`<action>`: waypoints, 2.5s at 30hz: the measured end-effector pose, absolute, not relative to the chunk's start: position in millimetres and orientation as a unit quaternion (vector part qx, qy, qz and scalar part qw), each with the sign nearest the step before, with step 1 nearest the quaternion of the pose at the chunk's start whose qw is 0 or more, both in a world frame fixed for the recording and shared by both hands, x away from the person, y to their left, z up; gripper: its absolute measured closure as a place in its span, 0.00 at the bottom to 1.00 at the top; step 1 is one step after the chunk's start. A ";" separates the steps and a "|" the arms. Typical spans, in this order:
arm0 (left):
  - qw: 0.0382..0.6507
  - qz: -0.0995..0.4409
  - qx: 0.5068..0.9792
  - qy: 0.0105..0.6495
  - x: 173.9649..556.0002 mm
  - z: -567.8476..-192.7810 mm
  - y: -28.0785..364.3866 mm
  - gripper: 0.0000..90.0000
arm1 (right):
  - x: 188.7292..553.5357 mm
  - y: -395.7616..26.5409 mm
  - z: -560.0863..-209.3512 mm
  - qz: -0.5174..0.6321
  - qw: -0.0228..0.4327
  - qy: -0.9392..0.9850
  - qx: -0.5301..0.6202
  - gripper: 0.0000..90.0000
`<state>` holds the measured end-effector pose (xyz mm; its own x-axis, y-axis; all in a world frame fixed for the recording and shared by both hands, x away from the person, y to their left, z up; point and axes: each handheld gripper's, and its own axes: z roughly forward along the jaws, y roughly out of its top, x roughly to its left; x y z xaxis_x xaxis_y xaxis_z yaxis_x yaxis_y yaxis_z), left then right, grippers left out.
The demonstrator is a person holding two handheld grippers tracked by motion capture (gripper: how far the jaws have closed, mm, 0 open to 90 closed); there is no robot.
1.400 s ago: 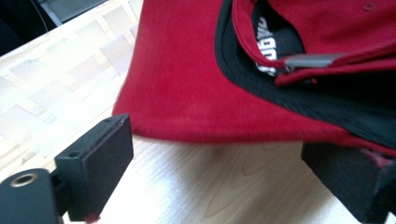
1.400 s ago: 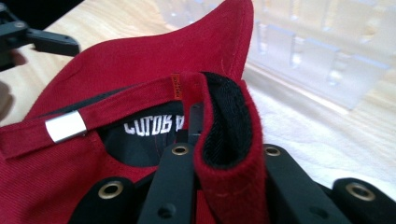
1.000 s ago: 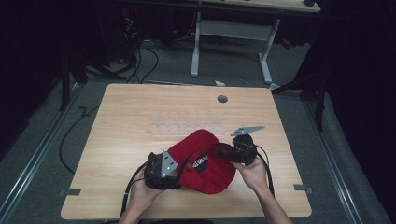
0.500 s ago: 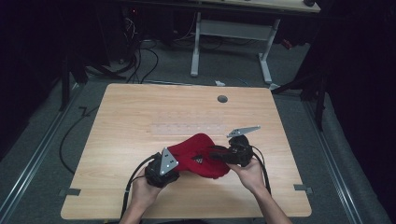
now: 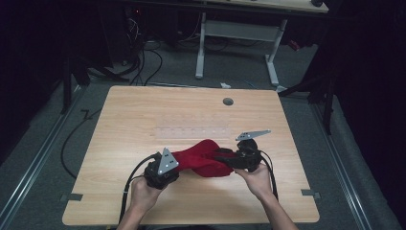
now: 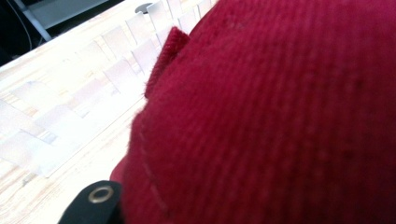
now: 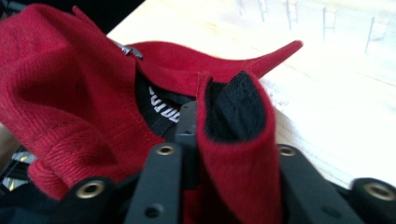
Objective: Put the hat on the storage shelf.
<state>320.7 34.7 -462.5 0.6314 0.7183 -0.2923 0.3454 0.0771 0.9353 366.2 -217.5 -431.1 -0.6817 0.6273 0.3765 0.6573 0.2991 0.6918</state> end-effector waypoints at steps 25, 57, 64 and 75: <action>0.638 0.128 0.604 0.460 334.9 -441.2 75.8 0.94 | 348.3 -258.0 -424.5 -0.559 -0.099 -0.716 -0.407 0.44; 0.678 0.100 0.530 0.499 366.5 -406.9 104.6 0.93 | 378.6 -264.0 -531.1 -0.326 -0.224 -0.771 -0.499 0.42; 0.698 0.078 0.498 0.509 373.0 -393.7 114.5 0.93 | 378.5 -263.5 -531.2 -0.326 -0.223 -0.772 -0.499 0.41; 0.697 0.093 0.488 0.517 391.7 -382.2 118.3 0.94 | 378.2 -262.9 -531.2 -0.326 -0.222 -0.773 -0.498 0.40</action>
